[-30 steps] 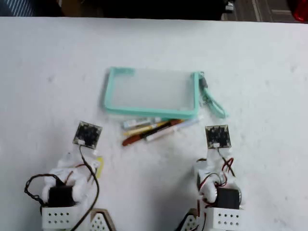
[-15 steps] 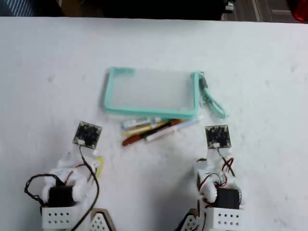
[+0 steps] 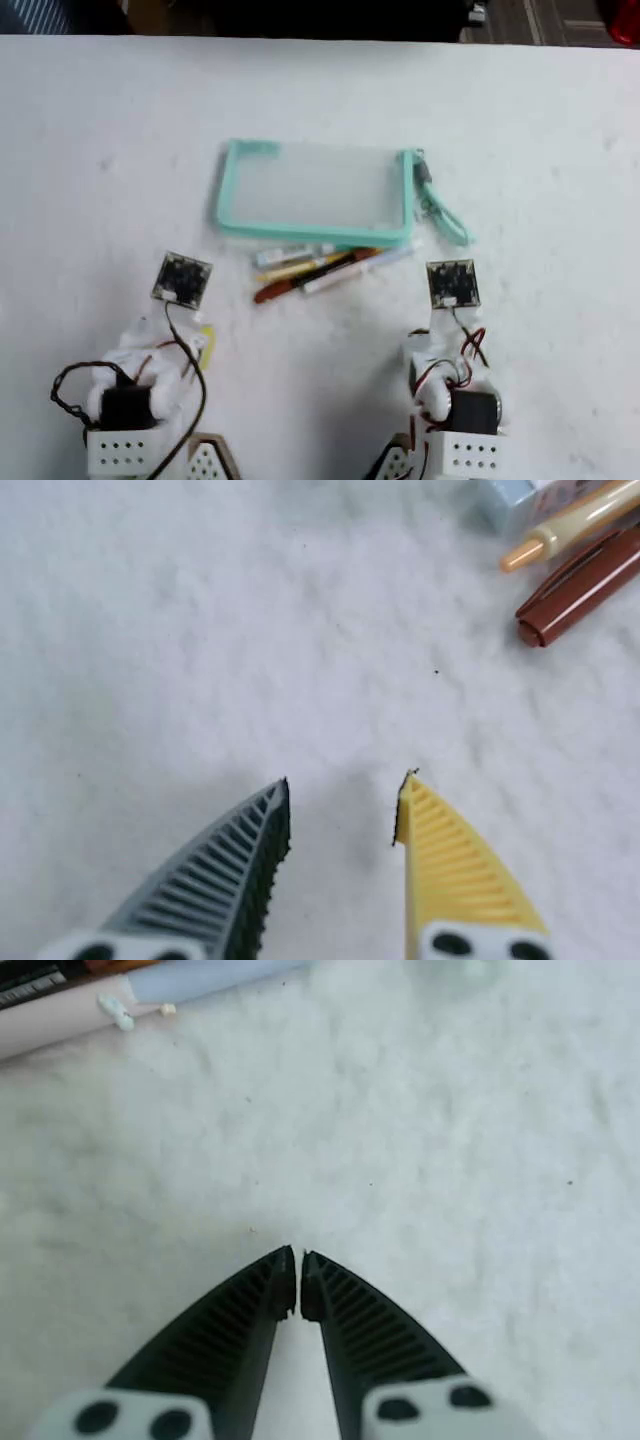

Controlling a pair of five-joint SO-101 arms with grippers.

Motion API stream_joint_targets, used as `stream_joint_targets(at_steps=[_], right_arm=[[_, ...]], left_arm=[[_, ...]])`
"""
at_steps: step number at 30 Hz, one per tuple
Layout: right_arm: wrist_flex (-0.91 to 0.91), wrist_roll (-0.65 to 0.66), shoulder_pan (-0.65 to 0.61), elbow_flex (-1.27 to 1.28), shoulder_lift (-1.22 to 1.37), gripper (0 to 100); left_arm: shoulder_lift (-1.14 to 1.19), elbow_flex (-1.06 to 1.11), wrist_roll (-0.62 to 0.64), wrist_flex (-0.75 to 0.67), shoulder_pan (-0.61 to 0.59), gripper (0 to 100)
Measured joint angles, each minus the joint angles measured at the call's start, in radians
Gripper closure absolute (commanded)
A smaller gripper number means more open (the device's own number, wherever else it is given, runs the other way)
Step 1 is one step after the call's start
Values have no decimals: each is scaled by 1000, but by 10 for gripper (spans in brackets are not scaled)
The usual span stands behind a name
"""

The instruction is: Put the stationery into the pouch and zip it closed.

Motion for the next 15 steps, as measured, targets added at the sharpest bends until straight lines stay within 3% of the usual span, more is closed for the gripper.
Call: stream_joint_targets(at_steps=[9, 15], right_arm=[[-91, 0, 0, 0, 0, 981], [-206, 0, 2, 0, 0, 981]], left_arm=[[0, 0, 0, 0, 0, 804], [0, 0, 0, -109, 0, 804]])
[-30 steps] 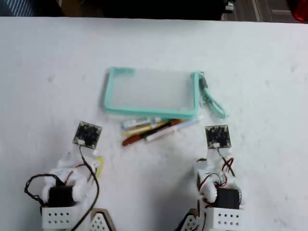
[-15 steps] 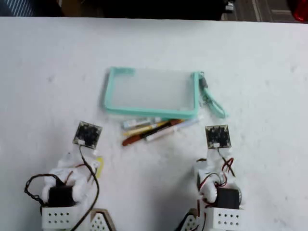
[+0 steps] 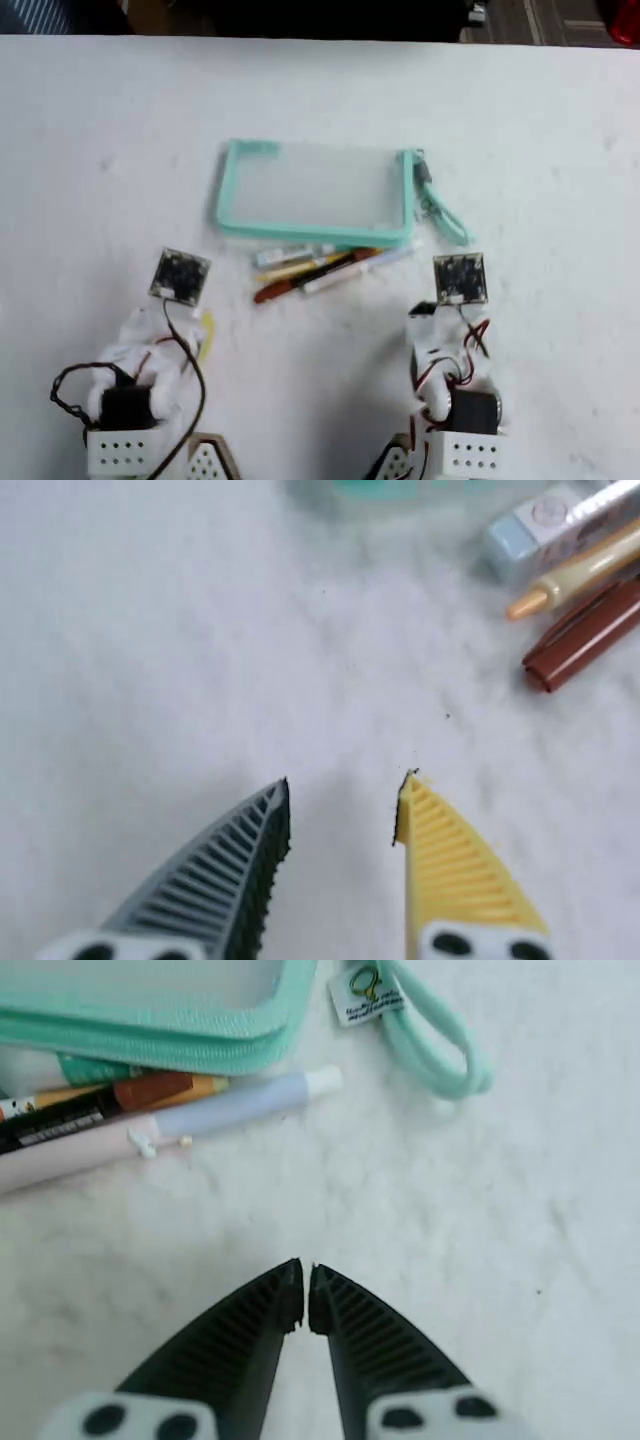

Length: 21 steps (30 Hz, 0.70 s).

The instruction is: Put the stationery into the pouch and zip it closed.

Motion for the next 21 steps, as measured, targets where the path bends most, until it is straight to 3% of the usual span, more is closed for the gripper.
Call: stream_joint_targets(at_steps=[5, 12, 21], right_arm=[[-97, 0, 0, 0, 0, 981], [-187, 0, -25, 0, 0, 981], [-256, 0, -305, 0, 0, 981]], left_arm=[[0, 0, 0, -118, 0, 804], [2, 0, 0, -149, 0, 804], [2, 0, 0, -219, -71, 804]])
